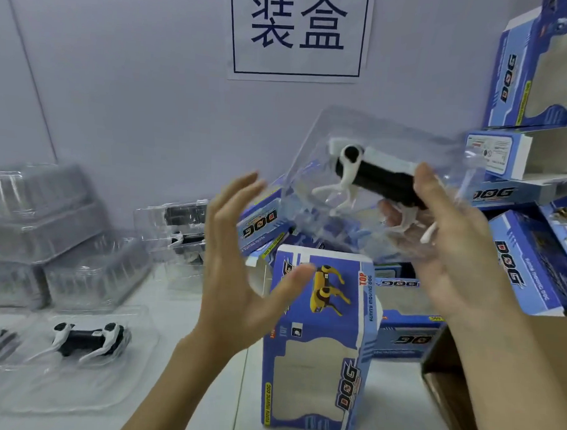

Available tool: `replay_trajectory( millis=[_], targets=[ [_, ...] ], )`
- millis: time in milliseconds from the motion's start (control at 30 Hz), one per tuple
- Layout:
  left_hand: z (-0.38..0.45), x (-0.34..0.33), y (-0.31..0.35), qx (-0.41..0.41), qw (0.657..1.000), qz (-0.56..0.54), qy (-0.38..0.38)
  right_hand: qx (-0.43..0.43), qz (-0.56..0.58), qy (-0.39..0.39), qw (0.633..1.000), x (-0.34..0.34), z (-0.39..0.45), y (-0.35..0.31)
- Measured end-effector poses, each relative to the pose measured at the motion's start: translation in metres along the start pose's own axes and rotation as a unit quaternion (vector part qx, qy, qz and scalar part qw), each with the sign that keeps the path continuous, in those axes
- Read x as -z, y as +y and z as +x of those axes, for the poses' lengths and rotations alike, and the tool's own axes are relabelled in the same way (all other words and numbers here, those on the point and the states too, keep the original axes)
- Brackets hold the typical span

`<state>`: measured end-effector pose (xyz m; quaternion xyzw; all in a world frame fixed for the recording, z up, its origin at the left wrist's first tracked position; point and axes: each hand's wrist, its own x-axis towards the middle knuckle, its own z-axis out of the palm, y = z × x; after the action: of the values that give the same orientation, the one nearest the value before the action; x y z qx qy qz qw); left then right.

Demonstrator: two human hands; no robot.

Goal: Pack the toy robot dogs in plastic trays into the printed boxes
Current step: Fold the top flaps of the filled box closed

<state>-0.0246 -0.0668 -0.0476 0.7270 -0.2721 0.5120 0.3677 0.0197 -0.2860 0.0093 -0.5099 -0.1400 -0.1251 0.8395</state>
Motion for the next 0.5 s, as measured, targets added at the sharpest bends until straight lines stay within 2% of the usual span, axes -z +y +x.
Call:
replay_trajectory(
  millis=[67, 133, 167, 233, 300, 367, 500],
  targets=[
    [-0.024, 0.001, -0.008, 0.147, 0.983, -0.106, -0.039, 0.017, 0.008, 0.026, 0.999, 0.007, 0.006, -0.002],
    [-0.043, 0.001, -0.013, 0.266, 0.933, -0.199, -0.14, 0.029, 0.001, 0.039, 0.999, 0.013, 0.012, 0.0],
    [-0.049, 0.0, -0.014, 0.297, 0.911, -0.229, -0.173, 0.033, -0.006, 0.043, 0.999, 0.015, 0.014, 0.003],
    [-0.057, -0.001, -0.013, 0.301, 0.909, -0.231, -0.172, 0.027, -0.01, 0.051, 0.998, 0.019, 0.015, 0.01],
    [-0.059, -0.002, -0.013, 0.265, 0.93, -0.202, -0.154, 0.005, 0.0, 0.052, 0.999, 0.023, 0.015, 0.017],
    [-0.058, -0.003, -0.012, 0.239, 0.941, -0.179, -0.161, -0.025, 0.001, 0.035, 0.999, 0.023, 0.016, 0.023],
    [-0.059, -0.003, -0.016, 0.247, 0.939, -0.149, -0.187, -0.06, 0.004, -0.01, 0.998, 0.017, 0.022, 0.032]
  ],
)
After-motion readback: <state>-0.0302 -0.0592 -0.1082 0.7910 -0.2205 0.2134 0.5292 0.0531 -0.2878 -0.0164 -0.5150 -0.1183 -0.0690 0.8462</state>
